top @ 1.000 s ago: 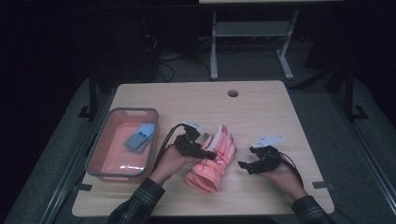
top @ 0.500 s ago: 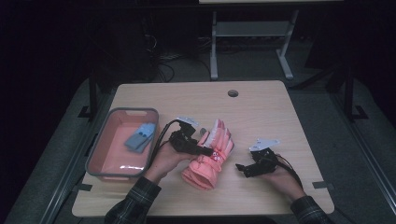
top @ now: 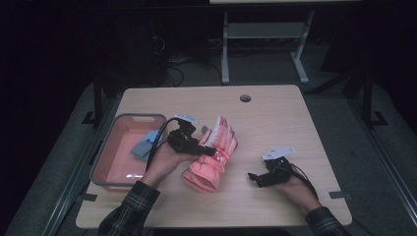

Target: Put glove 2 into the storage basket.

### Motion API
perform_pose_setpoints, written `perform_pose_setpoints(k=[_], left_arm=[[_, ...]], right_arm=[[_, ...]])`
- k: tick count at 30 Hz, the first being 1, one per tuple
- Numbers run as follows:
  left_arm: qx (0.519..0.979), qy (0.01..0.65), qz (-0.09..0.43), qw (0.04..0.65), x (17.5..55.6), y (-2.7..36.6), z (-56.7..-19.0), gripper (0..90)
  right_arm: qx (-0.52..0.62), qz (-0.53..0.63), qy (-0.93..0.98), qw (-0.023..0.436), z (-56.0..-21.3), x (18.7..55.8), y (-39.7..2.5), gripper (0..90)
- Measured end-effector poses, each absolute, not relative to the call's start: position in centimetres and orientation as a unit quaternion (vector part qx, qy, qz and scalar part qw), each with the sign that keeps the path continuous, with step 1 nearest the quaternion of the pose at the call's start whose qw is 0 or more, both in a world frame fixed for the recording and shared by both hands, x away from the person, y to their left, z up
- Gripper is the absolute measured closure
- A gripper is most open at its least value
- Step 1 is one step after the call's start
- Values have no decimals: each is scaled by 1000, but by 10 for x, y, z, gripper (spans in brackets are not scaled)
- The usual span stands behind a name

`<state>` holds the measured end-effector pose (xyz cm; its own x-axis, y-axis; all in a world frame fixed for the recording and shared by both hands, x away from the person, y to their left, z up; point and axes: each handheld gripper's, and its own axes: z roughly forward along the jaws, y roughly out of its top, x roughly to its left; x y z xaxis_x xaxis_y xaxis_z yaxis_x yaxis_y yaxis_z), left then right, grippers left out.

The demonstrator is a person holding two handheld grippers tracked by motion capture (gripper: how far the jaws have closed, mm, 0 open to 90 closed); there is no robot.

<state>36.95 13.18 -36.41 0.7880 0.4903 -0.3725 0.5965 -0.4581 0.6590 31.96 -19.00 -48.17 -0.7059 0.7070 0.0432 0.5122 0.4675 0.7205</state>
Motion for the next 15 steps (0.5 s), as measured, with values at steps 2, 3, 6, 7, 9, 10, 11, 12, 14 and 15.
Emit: perform_pose_setpoints(k=[2,3,6,7,9,10,11,12,14,15], left_arm=[[850,322,-61,412,371,137,-359,578],[850,323,-59,411,372,141,-356,579],[849,329,-52,410,374,147,-349,578],[849,330,-50,409,374,151,-347,578],[847,334,-49,410,376,156,-344,578],[845,337,-46,413,376,160,-342,578],[844,339,-45,413,377,163,-341,578],[845,338,-44,413,378,166,-340,577],[841,343,-43,416,379,173,-336,577],[840,344,-41,417,379,177,-334,577]], right_arm=[[360,370,846,132,-482,320,-190,112],[360,370,846,132,-482,320,-190,112],[360,370,846,132,-482,320,-190,111],[360,370,846,131,-482,320,-190,112],[360,370,846,132,-482,320,-190,111],[360,370,846,132,-482,320,-190,112],[360,370,846,131,-482,320,-190,111],[360,370,846,132,-482,320,-190,112],[360,370,846,132,-482,320,-190,111],[360,370,846,132,-482,320,-190,111]])
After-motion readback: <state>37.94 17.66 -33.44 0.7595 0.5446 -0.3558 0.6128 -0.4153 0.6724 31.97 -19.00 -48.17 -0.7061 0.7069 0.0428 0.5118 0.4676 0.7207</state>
